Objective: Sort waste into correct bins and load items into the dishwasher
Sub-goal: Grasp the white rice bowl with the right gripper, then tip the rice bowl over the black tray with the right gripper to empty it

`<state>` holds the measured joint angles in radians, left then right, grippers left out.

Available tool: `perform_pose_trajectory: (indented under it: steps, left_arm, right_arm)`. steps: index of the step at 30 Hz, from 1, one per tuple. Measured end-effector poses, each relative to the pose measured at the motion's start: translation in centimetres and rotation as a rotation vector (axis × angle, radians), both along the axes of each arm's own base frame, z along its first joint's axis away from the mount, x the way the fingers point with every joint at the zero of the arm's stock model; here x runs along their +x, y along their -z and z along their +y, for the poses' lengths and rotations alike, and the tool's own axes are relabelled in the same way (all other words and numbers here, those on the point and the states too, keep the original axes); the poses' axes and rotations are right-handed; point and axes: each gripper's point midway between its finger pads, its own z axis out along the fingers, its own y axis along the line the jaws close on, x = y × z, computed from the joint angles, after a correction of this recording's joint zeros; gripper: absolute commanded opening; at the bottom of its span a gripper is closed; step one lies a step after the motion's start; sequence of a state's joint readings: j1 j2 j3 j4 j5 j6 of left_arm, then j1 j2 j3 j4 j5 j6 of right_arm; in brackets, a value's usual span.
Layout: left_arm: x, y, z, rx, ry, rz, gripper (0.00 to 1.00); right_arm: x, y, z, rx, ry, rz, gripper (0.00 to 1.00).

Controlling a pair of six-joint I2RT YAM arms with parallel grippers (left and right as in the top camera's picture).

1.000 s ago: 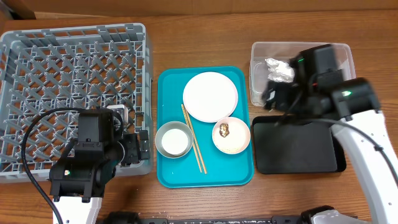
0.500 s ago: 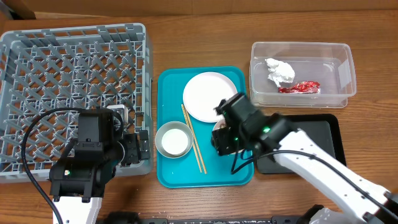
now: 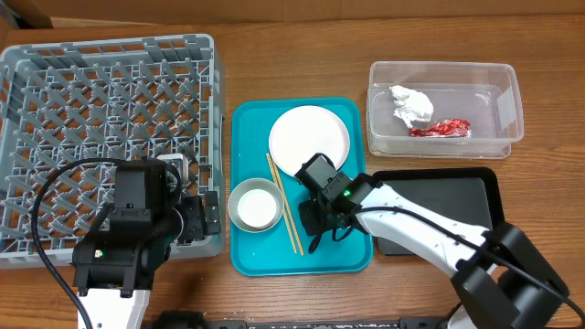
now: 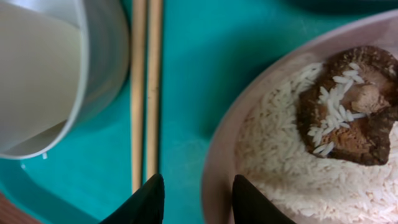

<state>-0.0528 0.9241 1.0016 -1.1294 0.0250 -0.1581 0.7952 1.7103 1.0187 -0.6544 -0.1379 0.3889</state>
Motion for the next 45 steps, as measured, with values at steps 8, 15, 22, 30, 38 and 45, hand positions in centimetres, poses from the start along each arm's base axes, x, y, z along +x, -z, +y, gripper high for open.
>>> perform_pose_trajectory:
  steps: [8, 15, 22, 30, 38, 45]
  left_arm:
    - [0.0, 0.0, 0.0, 0.000, 0.000, 0.000, 1.00]
    - [0.0, 0.0, 0.0, 0.000, 0.000, 0.000, 1.00]
    - [0.0, 0.0, 0.0, 0.000, 0.000, 0.000, 1.00]
    - [0.0, 0.0, 0.0, 0.000, 0.000, 0.000, 1.00]
    - [0.0, 0.0, 0.0, 0.000, 0.000, 0.000, 1.00]
    - [0.0, 0.0, 0.0, 0.000, 0.000, 0.000, 1.00]
  right_arm:
    - [0.4, -0.1, -0.5, -0.036, 0.011, -0.011, 0.04]
    - [2.2, -4.6, -1.5, -0.036, 0.078, -0.027, 0.04]
    - [6.3, -13.4, -7.1, 0.134, 0.351, -0.134, 0.04]
    - [7.6, -13.0, -13.9, 0.270, 0.523, 0.019, 0.04]
    - [6.0, -9.9, -16.4, 0.543, 0.546, 0.152, 0.04]
    - [6.3, -10.3, -20.1, 0.900, 0.641, 0.120, 0.04]
